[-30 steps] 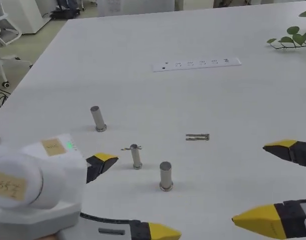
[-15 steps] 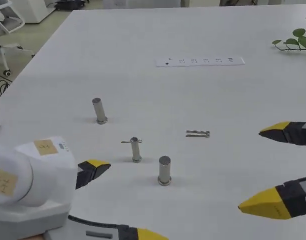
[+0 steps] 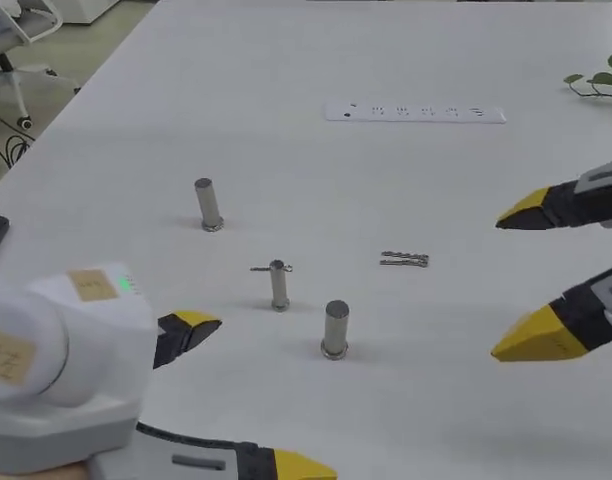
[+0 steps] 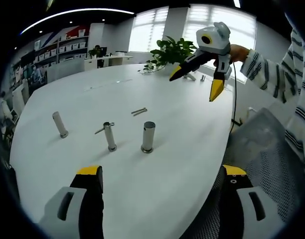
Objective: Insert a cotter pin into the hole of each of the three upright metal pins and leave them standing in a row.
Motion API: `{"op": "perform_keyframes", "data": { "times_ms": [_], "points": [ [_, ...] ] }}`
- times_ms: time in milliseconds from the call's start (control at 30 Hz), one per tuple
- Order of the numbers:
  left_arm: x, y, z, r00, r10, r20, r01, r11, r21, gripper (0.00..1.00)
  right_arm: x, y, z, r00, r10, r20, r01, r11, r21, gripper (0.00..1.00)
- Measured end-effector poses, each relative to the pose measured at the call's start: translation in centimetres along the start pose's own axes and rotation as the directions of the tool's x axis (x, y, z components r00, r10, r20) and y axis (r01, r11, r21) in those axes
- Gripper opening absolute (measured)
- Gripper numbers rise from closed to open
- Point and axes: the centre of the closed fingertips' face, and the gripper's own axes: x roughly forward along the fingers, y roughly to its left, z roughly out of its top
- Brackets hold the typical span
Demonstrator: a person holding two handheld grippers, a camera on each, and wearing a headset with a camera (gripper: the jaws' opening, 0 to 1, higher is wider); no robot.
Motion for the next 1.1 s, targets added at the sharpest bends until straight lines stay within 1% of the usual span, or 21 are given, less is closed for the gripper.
{"op": "perform_keyframes", "data": {
  "times_ms": [33, 100, 167, 267, 333, 400, 500, 633, 733, 800, 867, 933, 1033, 1100],
  "points": [
    [-0.1, 0.1, 0.0, 1.0, 0.004, 0.002, -0.004, 1.0, -0.002, 0.97, 0.2, -0.1, 0.0, 1.0, 0.007, -0.006, -0.007, 1.0, 0.004, 0.74],
    [-0.2, 0.2, 0.0, 0.9999, 0.012, 0.002, -0.012, 1.0, 0.0, 0.92, 0.6, -0.2, 0.0, 0.9991, 0.03, -0.029, -0.029, 1.0, 0.004, 0.71],
    [-0.4, 0.3, -0.2, 0.9998, 0.02, 0.0, -0.02, 1.0, -0.004, 0.89, 1.0, -0.5, 0.0, 0.9979, 0.04, -0.05, -0.041, 0.999, -0.026, 0.71],
    [-0.7, 0.3, -0.4, 0.9998, 0.021, -0.004, -0.021, 1.0, -0.017, 0.88, 1.6, -1.0, 0.0, 0.9961, 0.043, -0.077, -0.048, 0.997, -0.062, 0.71],
    [-0.9, 0.3, -0.3, 0.9996, 0.029, 0.002, -0.029, 0.999, -0.025, 0.88, 1.9, -1.4, 0.1, 0.995, 0.046, -0.089, -0.052, 0.996, -0.076, 0.71],
    [-1.1, 0.4, -0.2, 0.9994, 0.032, 0.008, -0.032, 0.999, -0.035, 0.88, 2.3, -1.7, 0.2, 0.9938, 0.051, -0.1, -0.058, 0.995, -0.078, 0.69],
    [-1.2, 0.6, -0.3, 0.9991, 0.042, 0.009, -0.041, 0.998, -0.042, 0.89, 2.9, -2.3, 0.3, 0.9925, 0.057, -0.109, -0.066, 0.995, -0.081, 0.61],
    [-1.2, 0.7, -0.2, 0.9988, 0.047, 0.013, -0.046, 0.997, -0.054, 0.88, 3.9, -3.0, 0.4, 0.9904, 0.069, -0.119, -0.077, 0.995, -0.059, 0.6],
    [-1.3, 0.9, 0.0, 0.9981, 0.059, 0.02, -0.058, 0.997, -0.05, 0.85, 4.6, -3.3, 0.3, 0.9886, 0.077, -0.129, -0.086, 0.994, -0.062, 0.59],
    [-1.4, 0.9, 0.1, 0.9981, 0.057, 0.023, -0.055, 0.997, -0.055, 0.84, 5.2, -3.5, 0.0, 0.9861, 0.081, -0.145, -0.092, 0.993, -0.073, 0.57],
    [-1.4, 0.9, 0.2, 0.998, 0.059, 0.022, -0.058, 0.997, -0.055, 0.85, 5.7, -3.5, -0.2, 0.9834, 0.091, -0.157, -0.105, 0.991, -0.079, 0.57],
    [-1.5, 1.0, 0.2, 0.9979, 0.062, 0.019, -0.061, 0.997, -0.057, 0.85, 6.2, -3.9, -0.4, 0.9805, 0.09, -0.175, -0.105, 0.991, -0.081, 0.57],
    [-1.5, 1.0, 0.1, 0.9978, 0.064, 0.017, -0.062, 0.996, -0.059, 0.85, 7.0, -4.5, -1.0, 0.9741, 0.108, -0.199, -0.122, 0.991, -0.061, 0.57],
    [-1.4, 1.0, 0.1, 0.998, 0.062, 0.015, -0.061, 0.996, -0.059, 0.84, 7.6, -5.0, -1.4, 0.9697, 0.12, -0.213, -0.136, 0.989, -0.061, 0.55]
  ]
}}
